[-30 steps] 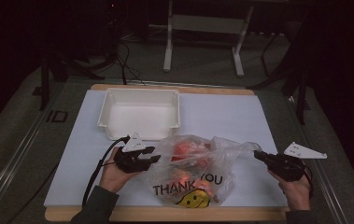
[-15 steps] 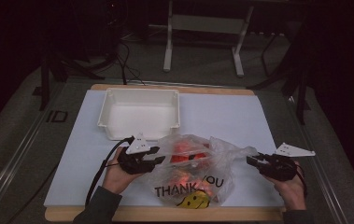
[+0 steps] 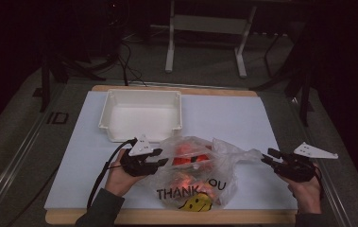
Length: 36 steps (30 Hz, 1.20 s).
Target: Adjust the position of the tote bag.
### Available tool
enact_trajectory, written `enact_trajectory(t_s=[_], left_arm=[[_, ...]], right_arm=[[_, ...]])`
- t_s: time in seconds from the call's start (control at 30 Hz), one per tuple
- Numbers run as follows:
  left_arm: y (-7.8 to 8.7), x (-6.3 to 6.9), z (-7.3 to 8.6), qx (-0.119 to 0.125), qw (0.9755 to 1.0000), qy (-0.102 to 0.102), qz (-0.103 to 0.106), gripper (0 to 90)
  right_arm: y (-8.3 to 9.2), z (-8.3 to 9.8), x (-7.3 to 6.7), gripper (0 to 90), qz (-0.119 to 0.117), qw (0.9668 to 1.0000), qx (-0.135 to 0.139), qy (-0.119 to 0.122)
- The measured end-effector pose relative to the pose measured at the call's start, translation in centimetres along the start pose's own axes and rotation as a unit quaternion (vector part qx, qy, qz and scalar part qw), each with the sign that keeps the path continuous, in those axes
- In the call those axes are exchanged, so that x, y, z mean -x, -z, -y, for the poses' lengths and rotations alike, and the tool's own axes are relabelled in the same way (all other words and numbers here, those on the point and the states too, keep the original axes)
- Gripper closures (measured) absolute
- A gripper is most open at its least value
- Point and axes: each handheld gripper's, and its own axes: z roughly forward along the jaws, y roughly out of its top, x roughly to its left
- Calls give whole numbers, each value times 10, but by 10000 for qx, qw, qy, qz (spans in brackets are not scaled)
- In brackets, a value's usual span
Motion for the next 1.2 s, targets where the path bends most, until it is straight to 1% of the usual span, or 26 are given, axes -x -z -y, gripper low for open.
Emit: enact_trajectory(t_s=[0.03,0.1,0.17,0.23,0.37,0.57,0.6,0.63,0.67,0.73,0.77,0.8,0.83,0.87,0.93,0.97,1.0,1.03,1.07,1.1,1.13,1.17,1.2], left_arm=[[0,0,0,-5,10000,3,3,582],[0,0,0,-4,10000,-2,5,583],[0,0,0,-2,10000,-1,11,582],[0,0,0,0,10000,-2,16,582],[0,0,0,4,10000,-4,16,582],[-1,1,-1,-1,10000,-26,36,582],[-1,1,-1,-1,10000,-26,36,582],[-1,1,-1,1,10000,-24,31,582],[0,1,-1,7,10000,-24,31,582],[0,1,-1,10,10000,-28,31,582],[0,1,-1,10,10000,-28,31,582],[0,1,-1,10,10000,-28,31,582],[-1,2,-2,10,10000,-44,36,582],[-1,2,-2,11,10000,-43,43,581],[-1,2,-2,10,10000,-48,49,581],[-1,2,-2,6,10000,-56,51,581],[-1,3,-2,2,10000,-63,56,581],[-1,3,-2,2,10000,-63,54,581],[-1,3,-2,1,10000,-65,56,581],[-1,3,-2,-4,10000,-70,56,580],[-1,3,-2,-10,10000,-77,59,580],[-1,3,-2,-10,10000,-77,59,580],[-1,3,-2,-10,10000,-77,59,580]], right_arm=[[0,-3,1,753,100,9999,-35,-13],[0,-7,3,820,135,9999,2,-47],[0,-11,2,848,148,9998,87,-68],[-1,-17,0,854,75,9998,151,-42],[-4,-31,-9,854,-126,9996,200,150],[-15,-51,-24,853,-375,9985,195,349],[-15,-51,-24,853,-375,9985,195,349],[-17,-54,-27,853,-425,9982,198,385],[-21,-62,-35,852,-548,9971,208,483],[-24,-67,-43,852,-623,9961,194,593],[-24,-67,-43,852,-623,9961,194,593],[-26,-70,-47,852,-683,9955,178,638],[-30,-73,-55,850,-822,9937,145,741],[-32,-75,-60,850,-893,9930,107,761],[-36,-76,-69,846,-1003,9913,21,851],[-36,-76,-69,846,-1003,9913,21,851],[-38,-76,-74,843,-1069,9903,-29,884],[-42,-75,-83,840,-1188,9881,-133,970],[-42,-75,-83,840,-1188,9881,-133,970],[-46,-73,-90,834,-1293,9860,-205,1036],[-47,-72,-93,833,-1314,9852,-245,1073],[-47,-72,-93,833,-1314,9852,-245,1073],[-49,-71,-96,833,-1355,9842,-288,1101]])
